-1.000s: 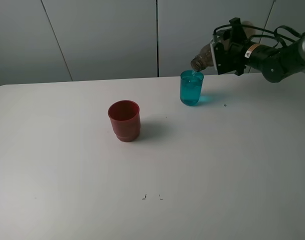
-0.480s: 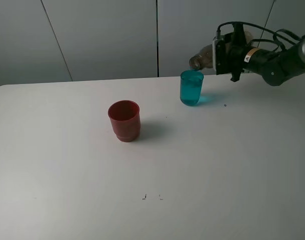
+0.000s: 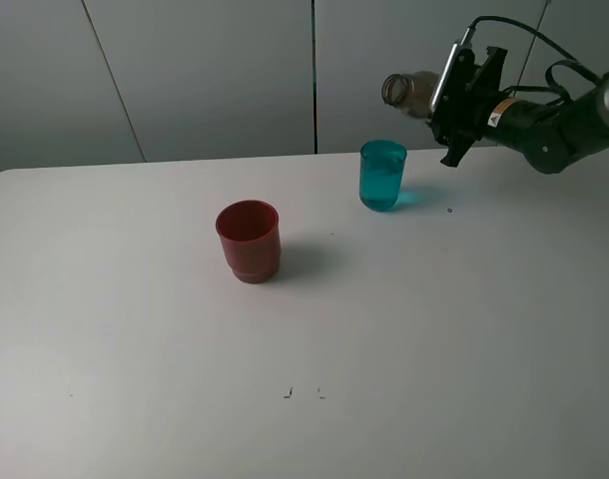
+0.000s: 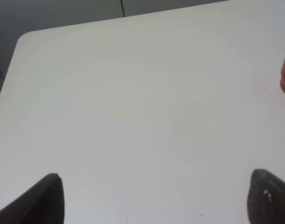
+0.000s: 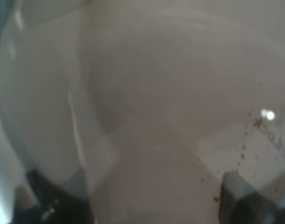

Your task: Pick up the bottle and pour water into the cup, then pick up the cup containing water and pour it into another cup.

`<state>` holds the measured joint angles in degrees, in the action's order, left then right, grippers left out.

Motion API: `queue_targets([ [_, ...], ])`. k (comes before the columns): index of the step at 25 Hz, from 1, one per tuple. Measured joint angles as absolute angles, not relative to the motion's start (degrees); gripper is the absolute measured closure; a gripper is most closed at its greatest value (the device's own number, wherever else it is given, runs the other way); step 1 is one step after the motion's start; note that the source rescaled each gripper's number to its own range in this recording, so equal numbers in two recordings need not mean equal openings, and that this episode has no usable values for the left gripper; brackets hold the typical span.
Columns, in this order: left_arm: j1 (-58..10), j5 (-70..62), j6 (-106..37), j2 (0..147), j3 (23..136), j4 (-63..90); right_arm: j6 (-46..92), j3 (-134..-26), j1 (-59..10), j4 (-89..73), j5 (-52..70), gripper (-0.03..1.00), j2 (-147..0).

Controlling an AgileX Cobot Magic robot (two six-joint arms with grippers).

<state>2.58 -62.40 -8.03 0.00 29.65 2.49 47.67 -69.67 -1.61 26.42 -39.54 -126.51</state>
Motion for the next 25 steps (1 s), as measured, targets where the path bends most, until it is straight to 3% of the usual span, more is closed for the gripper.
queue_targets([
  [7,2.6,-62.4,-8.0,0.0,29.7,2.4,24.1,-64.1,0.5,26.5,-41.7,0.96,-123.3],
  [13,2.6,-62.4,-8.1,0.0,29.7,2.4,-6.8,-63.5,4.4,26.5,-41.4,0.96,-122.7],
  [25,2.6,-62.4,-8.2,0.0,29.7,2.3,-13.4,-63.5,7.4,28.0,-49.2,0.96,-127.3],
])
